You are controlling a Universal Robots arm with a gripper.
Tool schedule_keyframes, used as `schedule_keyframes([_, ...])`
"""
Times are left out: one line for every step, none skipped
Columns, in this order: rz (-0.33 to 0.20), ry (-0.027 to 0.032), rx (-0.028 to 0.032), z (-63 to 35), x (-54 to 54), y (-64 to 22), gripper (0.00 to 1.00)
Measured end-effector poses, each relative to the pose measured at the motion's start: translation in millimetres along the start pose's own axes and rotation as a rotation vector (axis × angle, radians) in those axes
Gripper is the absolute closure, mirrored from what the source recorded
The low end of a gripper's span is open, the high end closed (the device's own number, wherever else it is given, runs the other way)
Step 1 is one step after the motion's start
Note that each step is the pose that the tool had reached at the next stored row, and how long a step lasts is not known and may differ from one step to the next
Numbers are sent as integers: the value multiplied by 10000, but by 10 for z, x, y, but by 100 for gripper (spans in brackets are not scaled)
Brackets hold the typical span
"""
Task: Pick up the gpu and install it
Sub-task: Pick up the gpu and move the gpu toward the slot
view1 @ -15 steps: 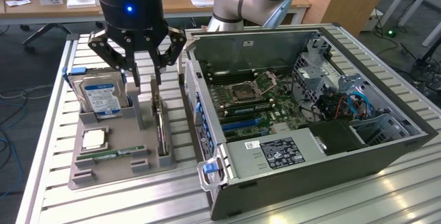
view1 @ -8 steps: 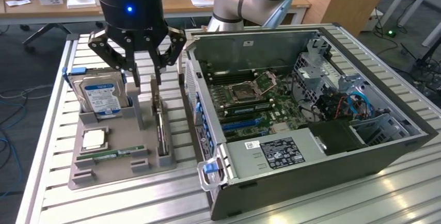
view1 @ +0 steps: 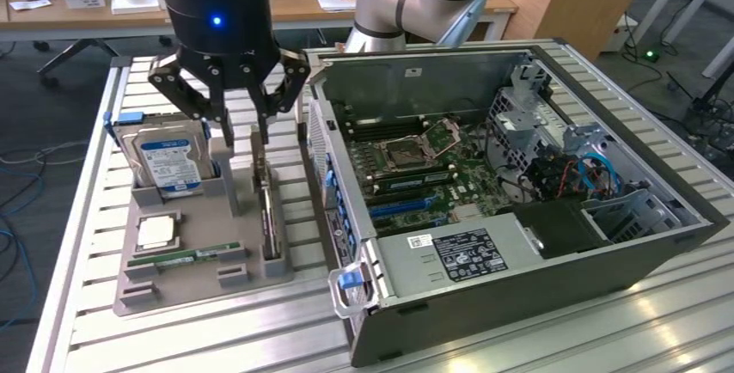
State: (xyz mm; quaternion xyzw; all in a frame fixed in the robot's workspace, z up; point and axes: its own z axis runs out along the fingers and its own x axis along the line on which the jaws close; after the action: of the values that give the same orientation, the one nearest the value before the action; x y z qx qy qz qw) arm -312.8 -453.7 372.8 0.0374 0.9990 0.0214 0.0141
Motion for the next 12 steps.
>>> schedule_keyframes([0, 0, 0, 7, 0, 0, 58])
schedule_keyframes([0, 0, 1, 14, 0, -1, 58])
schedule_keyframes([0, 1, 1, 21, 0, -1, 58])
schedule_keyframes([0, 0, 1, 28, 1, -1, 58])
schedule_keyframes([0, -1, 0, 36, 1, -2, 58])
schedule_keyframes([0, -1, 0, 43, 1, -2, 58])
schedule_keyframes([0, 0, 0, 49, 1, -2, 58])
schedule_keyframes([0, 0, 1, 54, 1, -2, 58])
schedule_keyframes([0, 2, 2, 55, 2, -2, 58])
schedule_keyframes([0, 0, 1, 59, 2, -2, 58])
schedule_keyframes([0, -2, -1, 66, 2, -3, 58])
schedule_keyframes([0, -1, -1, 74, 2, -3, 58])
